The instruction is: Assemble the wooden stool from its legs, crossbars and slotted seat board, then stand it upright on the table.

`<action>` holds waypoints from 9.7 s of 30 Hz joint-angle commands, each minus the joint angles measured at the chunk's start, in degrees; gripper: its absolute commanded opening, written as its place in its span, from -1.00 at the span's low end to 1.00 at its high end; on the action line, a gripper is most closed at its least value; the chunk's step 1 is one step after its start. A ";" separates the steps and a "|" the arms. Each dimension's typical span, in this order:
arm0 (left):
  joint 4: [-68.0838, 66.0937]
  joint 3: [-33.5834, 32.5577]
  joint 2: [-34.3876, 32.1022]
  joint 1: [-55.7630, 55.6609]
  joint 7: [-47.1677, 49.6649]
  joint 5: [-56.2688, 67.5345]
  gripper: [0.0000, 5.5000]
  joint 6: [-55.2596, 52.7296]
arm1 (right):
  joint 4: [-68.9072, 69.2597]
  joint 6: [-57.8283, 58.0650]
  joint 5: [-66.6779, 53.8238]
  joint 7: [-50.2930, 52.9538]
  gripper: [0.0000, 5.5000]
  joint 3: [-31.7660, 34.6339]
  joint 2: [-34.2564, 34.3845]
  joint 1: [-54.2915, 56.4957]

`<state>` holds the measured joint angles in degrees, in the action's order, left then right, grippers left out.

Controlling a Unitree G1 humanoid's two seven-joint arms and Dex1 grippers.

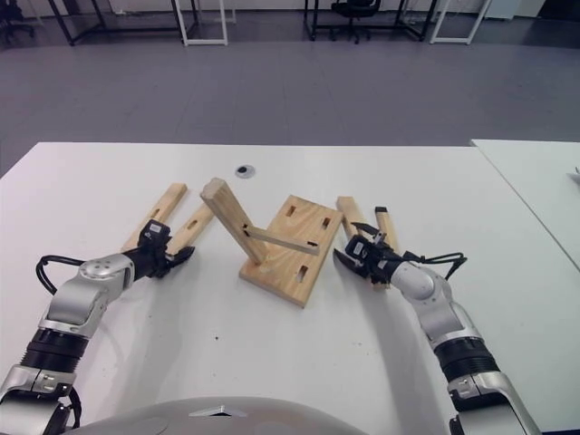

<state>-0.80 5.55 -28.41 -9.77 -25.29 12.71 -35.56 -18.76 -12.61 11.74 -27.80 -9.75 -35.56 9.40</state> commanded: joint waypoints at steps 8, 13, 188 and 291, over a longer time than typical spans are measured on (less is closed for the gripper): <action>7.48 -6.36 4.67 0.00 1.18 3.68 -0.24 -2.23 | -19.82 2.74 12.11 5.68 0.41 -9.81 9.21 18.58; 11.29 -10.31 5.24 -3.06 0.65 7.17 -0.24 -3.45 | -36.25 -8.13 9.81 7.97 0.41 -9.65 17.53 28.12; 31.21 7.29 4.17 -11.47 3.31 -9.00 0.34 7.58 | 41.31 61.32 -37.83 18.25 -0.06 2.40 19.25 -12.48; 25.72 -10.41 -23.62 26.41 -26.53 3.62 0.34 14.29 | 0.56 30.55 -19.72 -4.05 -0.06 -9.88 0.95 18.73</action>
<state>21.25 -14.54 -48.98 17.17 -49.80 21.88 -19.38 3.94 26.55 -21.00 -36.00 -16.41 -31.14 22.39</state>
